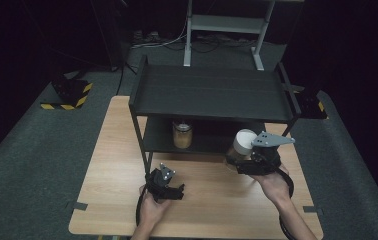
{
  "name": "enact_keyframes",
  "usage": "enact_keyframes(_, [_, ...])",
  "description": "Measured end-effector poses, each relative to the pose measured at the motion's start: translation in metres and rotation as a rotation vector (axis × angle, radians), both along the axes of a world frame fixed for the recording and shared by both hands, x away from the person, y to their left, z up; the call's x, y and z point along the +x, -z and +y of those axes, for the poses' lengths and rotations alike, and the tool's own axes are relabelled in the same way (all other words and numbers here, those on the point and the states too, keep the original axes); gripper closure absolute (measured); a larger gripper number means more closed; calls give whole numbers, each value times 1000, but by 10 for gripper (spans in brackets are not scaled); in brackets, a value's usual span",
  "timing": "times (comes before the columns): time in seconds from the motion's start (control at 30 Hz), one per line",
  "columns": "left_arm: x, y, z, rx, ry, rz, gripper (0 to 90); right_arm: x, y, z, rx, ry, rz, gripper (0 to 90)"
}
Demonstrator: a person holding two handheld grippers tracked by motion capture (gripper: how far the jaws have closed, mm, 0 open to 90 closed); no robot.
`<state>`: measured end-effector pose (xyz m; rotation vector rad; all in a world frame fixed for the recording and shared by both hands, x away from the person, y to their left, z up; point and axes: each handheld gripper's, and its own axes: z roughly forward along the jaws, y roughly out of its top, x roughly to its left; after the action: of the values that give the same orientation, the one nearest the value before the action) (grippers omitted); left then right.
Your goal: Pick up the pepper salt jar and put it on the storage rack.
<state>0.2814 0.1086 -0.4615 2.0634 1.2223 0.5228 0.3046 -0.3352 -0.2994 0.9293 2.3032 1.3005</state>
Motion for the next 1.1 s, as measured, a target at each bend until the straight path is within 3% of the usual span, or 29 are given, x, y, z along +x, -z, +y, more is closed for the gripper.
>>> enact_keyframes(0.53, [0,0,0,0,0,0,27,6,-2,4,7,21,-2,289])
enact_keyframes(1.1, [0,0,0,0,1,0,27,9,5,14,13,61,-39,289])
